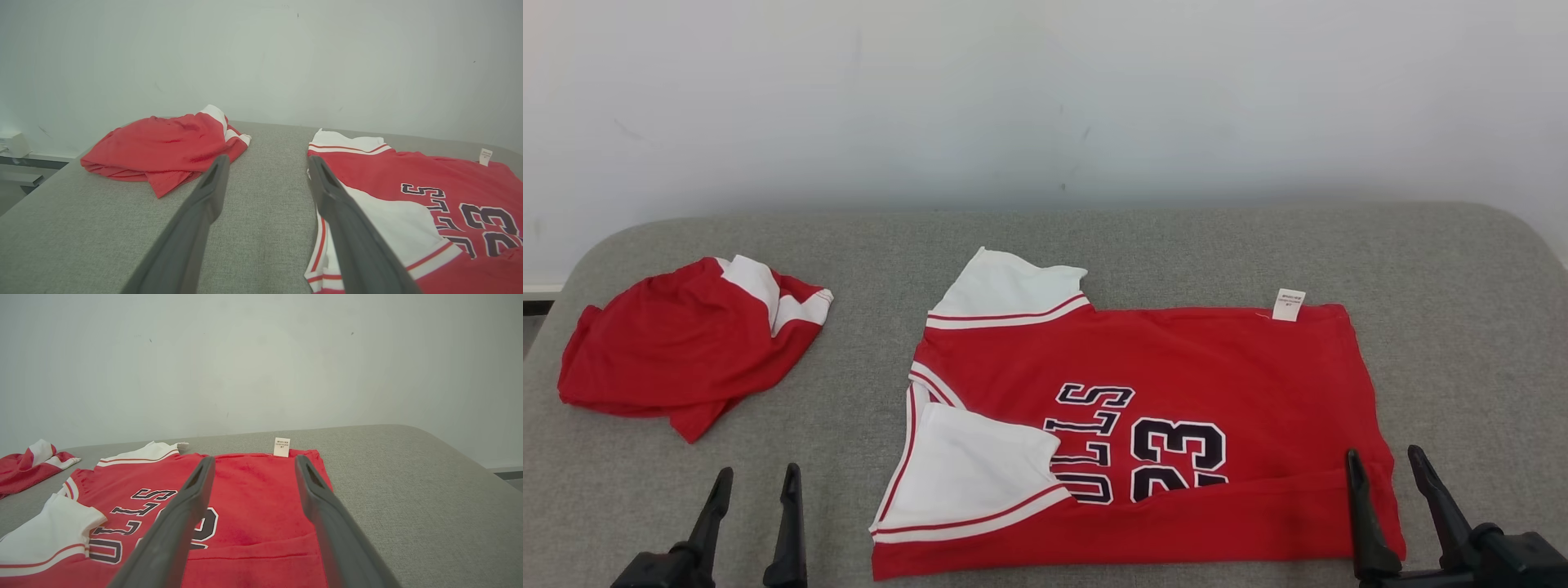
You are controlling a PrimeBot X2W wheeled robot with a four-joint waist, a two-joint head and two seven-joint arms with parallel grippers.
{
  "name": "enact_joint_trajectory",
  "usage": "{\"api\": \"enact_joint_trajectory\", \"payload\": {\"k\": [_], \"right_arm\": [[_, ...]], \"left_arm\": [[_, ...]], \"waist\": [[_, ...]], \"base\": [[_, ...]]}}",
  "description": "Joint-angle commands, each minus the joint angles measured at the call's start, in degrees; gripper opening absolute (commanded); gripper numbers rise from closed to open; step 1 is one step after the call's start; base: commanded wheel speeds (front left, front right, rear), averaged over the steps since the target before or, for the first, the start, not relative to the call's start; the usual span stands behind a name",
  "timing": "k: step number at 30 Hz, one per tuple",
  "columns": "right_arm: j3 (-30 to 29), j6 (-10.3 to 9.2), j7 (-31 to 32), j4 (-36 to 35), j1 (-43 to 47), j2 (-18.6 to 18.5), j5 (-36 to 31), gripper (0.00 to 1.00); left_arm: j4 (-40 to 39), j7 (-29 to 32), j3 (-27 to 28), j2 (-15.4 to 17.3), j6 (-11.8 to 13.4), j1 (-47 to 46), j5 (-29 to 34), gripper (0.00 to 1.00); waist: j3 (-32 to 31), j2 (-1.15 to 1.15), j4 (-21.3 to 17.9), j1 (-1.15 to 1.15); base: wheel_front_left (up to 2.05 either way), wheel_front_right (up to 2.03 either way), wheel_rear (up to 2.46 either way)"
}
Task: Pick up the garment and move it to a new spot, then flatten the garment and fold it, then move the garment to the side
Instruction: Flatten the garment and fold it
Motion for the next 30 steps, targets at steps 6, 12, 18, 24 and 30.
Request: {"api": "enact_joint_trajectory", "payload": {"k": [6, 12, 18, 24, 30], "right_arm": [[-0.19, -0.16, 0.08, 0.37, 0.1, 0.04, -0.21, 1.0], [-0.51, -0.16, 0.0, 0.5, -0.36, 0.22, 0.11, 1.0], [-1.3, -0.16, 1.0, 0.59, -2.92, -0.62, 0.83, 1.0], [-1.69, -0.16, 5.11, 2.28, -9.94, -4.05, 0.85, 1.0], [-2.11, -0.16, 11.17, 5.41, -19.9, -8.53, 2.39, 1.0]], "left_arm": [[0.29, -0.04, 0.32, -0.24, -0.19, 0.54, 0.46, 1.0], [0.58, -0.03, 0.35, -0.27, -0.32, -0.27, 0.54, 1.0], [1.12, 0.45, -0.86, 1.34, -0.77, -4.1, 1.31, 1.0], [1.81, 3.34, -2.83, 4.22, -1.89, -14.42, 0.22, 1.0], [4.39, 8.14, -7.08, 6.98, -2.77, -29.5, -1.61, 1.0]], "waist": [[0.12, 0.0, -0.18, 0.0], [0.43, 0.0, -0.42, 0.0], [1.81, 0.0, -0.64, 0.0], [5.09, 0.0, -1.29, 0.0], [11.91, 0.0, -2.82, 0.0]], "base": [[0.0, 0.0, 0.0], [0.0, 0.0, 0.0], [0.0, 0.0, 0.0], [0.0, 0.0, 0.0], [0.0, 0.0, 0.0]]}}
